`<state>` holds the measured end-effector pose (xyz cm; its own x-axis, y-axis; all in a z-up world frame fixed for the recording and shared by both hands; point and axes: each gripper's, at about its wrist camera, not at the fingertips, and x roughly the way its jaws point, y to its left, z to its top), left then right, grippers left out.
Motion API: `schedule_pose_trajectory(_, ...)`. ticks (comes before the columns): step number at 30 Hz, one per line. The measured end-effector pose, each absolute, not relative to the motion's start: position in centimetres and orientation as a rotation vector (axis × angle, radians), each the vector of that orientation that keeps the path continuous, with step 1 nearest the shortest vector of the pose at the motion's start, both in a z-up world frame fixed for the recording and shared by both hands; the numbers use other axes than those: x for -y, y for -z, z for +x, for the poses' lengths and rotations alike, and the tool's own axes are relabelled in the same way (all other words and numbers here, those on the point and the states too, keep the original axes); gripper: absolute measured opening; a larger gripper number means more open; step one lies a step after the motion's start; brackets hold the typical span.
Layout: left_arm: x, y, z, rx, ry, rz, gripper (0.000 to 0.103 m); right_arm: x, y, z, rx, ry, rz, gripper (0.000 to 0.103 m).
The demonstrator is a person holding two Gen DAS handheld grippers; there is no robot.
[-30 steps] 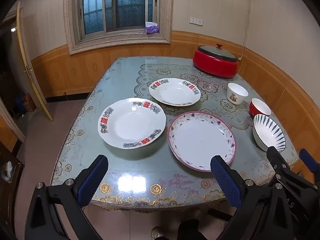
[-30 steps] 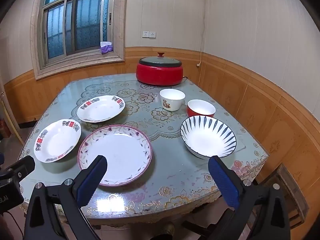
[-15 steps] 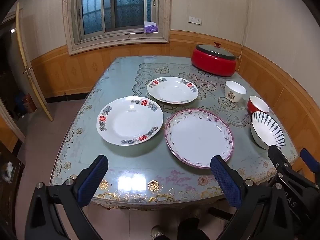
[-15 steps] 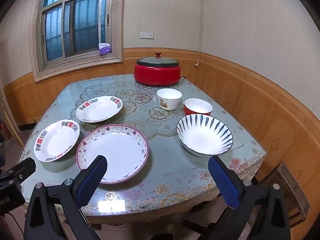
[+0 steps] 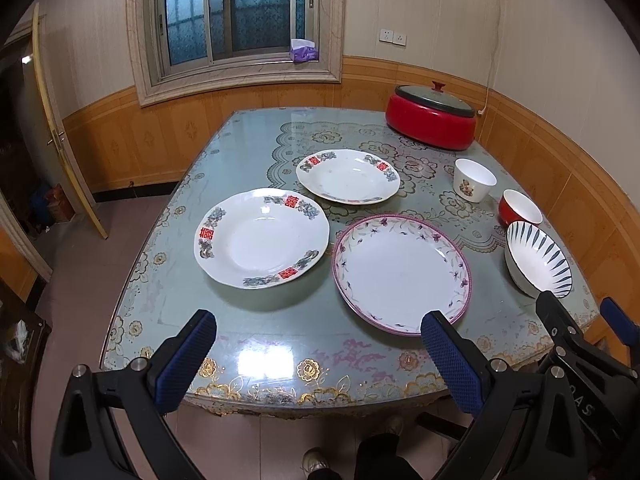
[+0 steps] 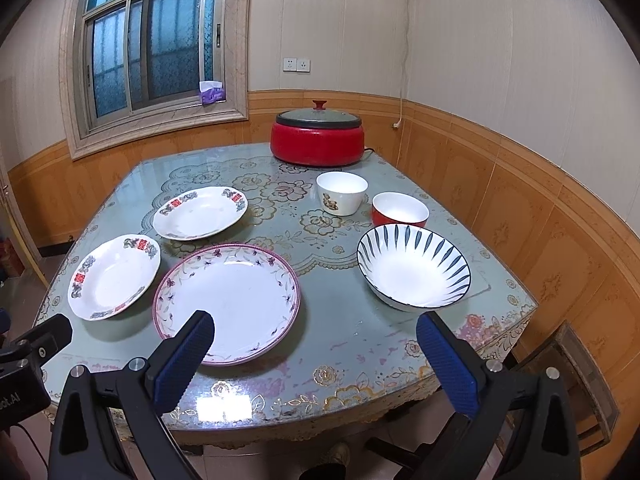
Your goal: Organize plates and bowls
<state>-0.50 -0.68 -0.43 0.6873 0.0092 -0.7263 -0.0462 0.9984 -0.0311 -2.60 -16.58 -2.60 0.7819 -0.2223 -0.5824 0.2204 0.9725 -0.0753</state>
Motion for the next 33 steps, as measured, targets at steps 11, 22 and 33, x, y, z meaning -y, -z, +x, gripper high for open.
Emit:
schedule_pose_trajectory(11,1.48,0.56,-0.28,-0.812,-0.018,-0.035,0.103,17.18,2.6,-2.61,-0.628,0.254,0.011,0.103)
schedule_pose_trajectory(22,1.63,0.7,-0.26,-0.819,-0.019,-0.035,0.103,17.28,2.57,-2.63,-0.628,0.252,0.011,0.103)
schedule_pose_trajectory(33,1.37,0.84,0.11,-0.825,-0.003,-0.033,0.103,17.17,2.64,-2.4,-0.636,0.254,0.009,0.103)
